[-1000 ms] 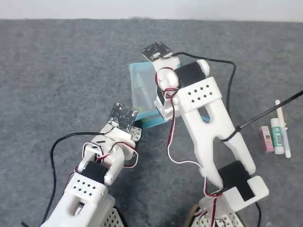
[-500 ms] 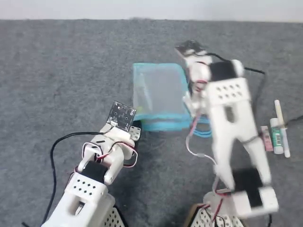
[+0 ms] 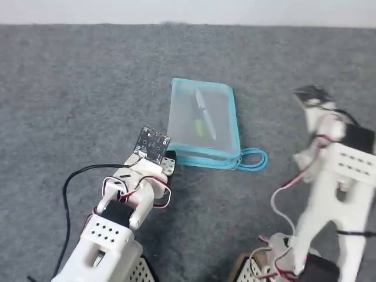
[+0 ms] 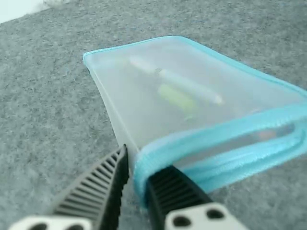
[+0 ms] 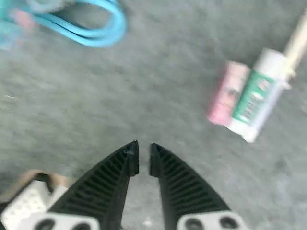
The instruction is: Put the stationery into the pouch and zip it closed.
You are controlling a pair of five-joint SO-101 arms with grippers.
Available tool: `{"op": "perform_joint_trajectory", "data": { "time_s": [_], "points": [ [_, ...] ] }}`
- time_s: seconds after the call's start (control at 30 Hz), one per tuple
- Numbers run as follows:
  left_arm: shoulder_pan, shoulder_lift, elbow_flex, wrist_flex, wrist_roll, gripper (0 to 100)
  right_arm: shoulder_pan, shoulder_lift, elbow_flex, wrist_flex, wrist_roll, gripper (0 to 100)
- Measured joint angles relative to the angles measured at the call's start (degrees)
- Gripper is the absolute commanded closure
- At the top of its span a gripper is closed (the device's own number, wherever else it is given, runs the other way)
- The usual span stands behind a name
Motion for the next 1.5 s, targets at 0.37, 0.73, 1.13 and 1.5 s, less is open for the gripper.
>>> {"op": "perform_joint_trajectory", "data": {
  "time_s": [0.37,0.73,1.13,1.5],
  "points": [
    [0.0,0.0,0.7,0.0,0.0,99,17.49,6.15,0.0,-10.46,9.76,89.4],
    [0.0,0.0,1.49,0.0,0.0,99,24.88,32.62,-14.33,-14.15,20.13,89.3],
    [0.0,0.0,1.58,0.0,0.0,99,25.05,43.6,-18.29,-18.37,21.27,88.9],
    [0.0,0.0,1.58,0.0,0.0,99,19.87,44.13,-18.29,-21.71,17.76,88.9]
  ]
}}
